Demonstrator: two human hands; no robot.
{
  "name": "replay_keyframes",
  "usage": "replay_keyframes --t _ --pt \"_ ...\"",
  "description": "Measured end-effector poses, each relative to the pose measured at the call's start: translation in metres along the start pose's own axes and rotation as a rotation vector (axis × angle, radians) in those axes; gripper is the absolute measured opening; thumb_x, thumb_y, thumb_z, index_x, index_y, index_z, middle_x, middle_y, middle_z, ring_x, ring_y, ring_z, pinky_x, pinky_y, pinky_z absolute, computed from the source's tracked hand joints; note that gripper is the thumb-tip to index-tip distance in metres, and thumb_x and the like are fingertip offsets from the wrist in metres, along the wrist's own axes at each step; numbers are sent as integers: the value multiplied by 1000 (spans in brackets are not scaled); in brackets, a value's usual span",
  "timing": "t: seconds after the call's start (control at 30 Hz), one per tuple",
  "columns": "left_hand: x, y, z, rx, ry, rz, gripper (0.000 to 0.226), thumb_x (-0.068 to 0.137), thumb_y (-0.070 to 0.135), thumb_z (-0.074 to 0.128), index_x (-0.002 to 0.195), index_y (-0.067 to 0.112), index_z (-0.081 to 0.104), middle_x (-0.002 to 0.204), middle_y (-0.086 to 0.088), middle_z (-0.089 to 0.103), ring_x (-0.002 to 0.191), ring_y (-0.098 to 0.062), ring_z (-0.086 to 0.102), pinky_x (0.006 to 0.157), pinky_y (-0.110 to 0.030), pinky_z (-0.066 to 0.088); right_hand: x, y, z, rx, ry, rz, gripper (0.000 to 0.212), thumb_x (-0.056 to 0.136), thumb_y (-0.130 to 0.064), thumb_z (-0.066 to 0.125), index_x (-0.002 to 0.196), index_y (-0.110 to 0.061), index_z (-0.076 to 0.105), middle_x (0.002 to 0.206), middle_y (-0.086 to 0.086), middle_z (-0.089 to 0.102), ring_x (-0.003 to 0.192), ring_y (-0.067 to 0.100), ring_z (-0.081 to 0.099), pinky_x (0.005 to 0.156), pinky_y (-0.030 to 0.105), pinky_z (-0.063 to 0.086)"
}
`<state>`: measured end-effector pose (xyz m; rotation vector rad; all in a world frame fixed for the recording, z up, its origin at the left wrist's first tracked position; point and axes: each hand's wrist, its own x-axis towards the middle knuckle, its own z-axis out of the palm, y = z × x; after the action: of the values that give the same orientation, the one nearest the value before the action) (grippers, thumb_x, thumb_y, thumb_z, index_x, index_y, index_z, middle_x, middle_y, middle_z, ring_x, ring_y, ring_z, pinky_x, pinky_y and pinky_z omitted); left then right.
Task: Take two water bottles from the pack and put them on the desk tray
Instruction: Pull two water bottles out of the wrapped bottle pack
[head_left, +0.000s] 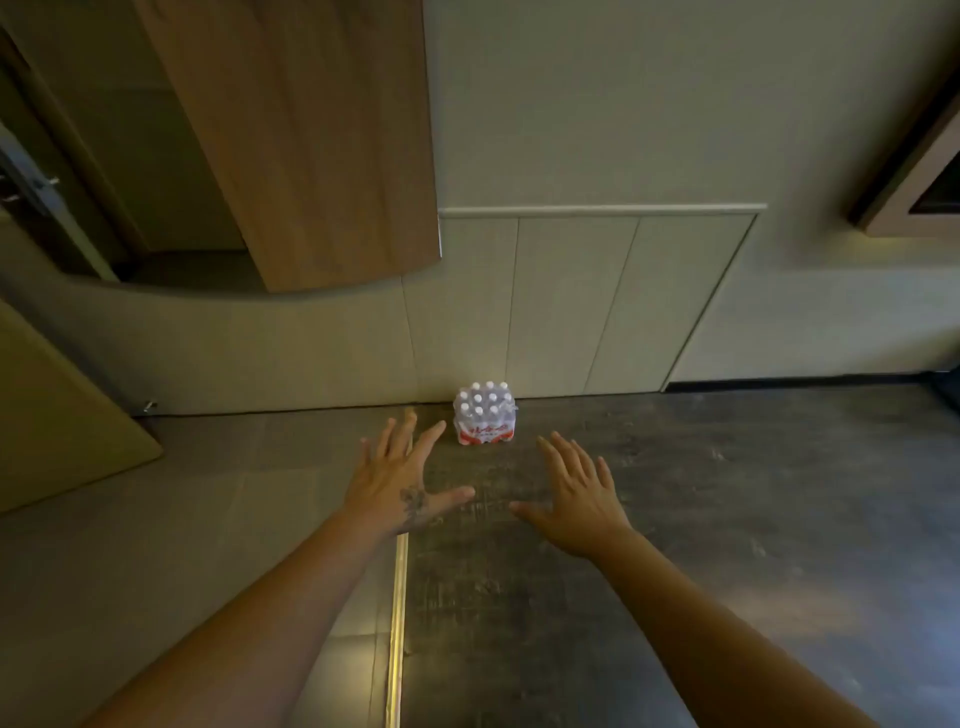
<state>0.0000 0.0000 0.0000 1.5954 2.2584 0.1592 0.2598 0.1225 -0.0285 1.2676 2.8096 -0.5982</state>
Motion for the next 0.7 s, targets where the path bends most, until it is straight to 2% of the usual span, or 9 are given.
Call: replay_keyframes --t 0.37,0.53,0.7 --pt "129 -12 -10 -16 19 -39 124 66 109 34 170 47 5 183 -3 -6 168 -31 -10 131 -66 1 135 48 -12 2 3 -11 115 86 -92 39 171 -27 -2 183 4 -4 168 28 -4 132 58 -2" --pt "192 0 -24 -1 -33 -106 123 68 106 40 170 46 4 183 -2 -5 168 -31 -9 131 -66 1 205 80 -33 22 -9 -8 116 85 -93 40 172 -27 -1 182 3 -2 168 29 -3 132 56 1" --pt "251 9 -40 -25 -9 -131 130 61 111 34 170 45 8 183 -4 1 168 -33 -5 132 -65 4 263 101 -57 58 -2 -40 114 87 -90 44 172 -24 4 183 5 1 168 29 0 133 54 3"
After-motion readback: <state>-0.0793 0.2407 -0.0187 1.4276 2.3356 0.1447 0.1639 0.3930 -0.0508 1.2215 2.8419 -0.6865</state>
